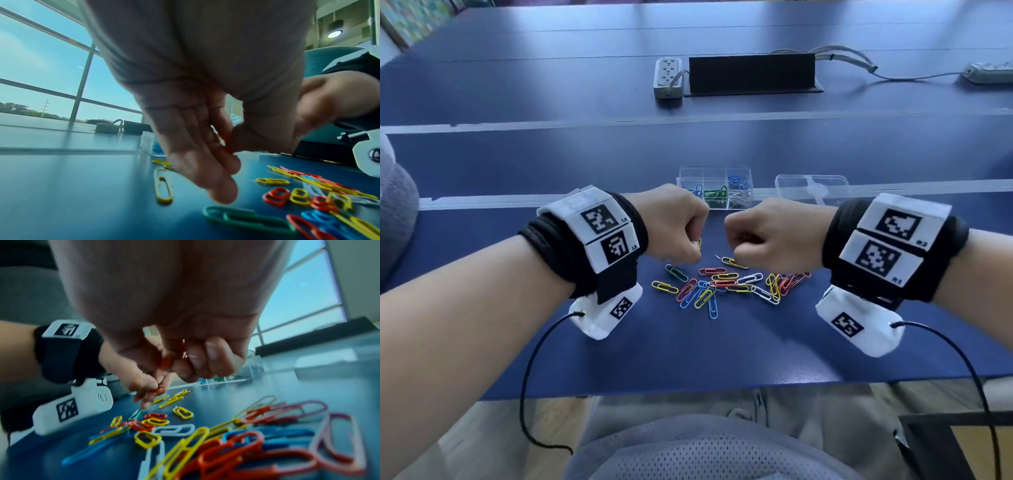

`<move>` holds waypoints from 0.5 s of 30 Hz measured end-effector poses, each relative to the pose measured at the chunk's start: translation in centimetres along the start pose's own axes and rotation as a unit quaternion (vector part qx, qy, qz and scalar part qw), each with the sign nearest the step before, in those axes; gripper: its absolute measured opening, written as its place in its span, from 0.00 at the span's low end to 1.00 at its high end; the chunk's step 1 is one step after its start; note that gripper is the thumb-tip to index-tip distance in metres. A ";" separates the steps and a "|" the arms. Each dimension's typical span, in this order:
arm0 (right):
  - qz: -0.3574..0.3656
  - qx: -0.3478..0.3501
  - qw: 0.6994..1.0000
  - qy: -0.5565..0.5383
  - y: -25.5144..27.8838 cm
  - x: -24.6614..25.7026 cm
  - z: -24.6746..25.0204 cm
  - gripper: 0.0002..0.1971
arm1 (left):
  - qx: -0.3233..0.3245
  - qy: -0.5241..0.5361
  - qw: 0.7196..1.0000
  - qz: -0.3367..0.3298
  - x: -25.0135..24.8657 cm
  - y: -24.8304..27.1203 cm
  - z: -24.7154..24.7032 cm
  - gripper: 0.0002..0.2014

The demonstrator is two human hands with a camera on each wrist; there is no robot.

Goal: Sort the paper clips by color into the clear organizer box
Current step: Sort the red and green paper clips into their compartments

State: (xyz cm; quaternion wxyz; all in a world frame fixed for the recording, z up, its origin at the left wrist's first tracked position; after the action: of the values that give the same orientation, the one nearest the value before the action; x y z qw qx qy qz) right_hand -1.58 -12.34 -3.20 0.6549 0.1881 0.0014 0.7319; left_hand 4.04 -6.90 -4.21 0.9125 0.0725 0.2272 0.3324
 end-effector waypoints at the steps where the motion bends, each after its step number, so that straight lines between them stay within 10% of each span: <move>1: -0.034 0.004 0.999 -0.033 0.0 -0.9 -0.1 0.09 | 0.007 0.009 1.000 0.003 0.0 0.0 -0.2 0.06; 7: -0.103 0.068 0.953 -0.276 0.5 -3.8 -1.5 0.13 | 0.027 0.033 0.998 -0.049 -2.4 0.0 -0.9 0.12; 15: -0.057 0.062 0.994 -0.073 2.8 -4.9 -0.8 0.11 | 0.024 -0.001 0.999 -0.034 -3.0 -0.7 -1.4 0.08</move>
State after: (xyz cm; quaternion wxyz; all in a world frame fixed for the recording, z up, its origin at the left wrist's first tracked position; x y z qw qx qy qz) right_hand -4.13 -17.23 -4.61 0.6807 0.2808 0.0101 0.6765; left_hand 1.76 -9.35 -4.54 0.9215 0.0873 0.2364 0.2955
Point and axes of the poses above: each hand's wrist, its own y-axis away from the middle knuckle, its own z-axis out of the back of the hand, x = y × z, the point moved 10 cm from there along -y, towards the middle knuckle, and after that the axes turned 3 degrees about y, right-handed, at the moved point
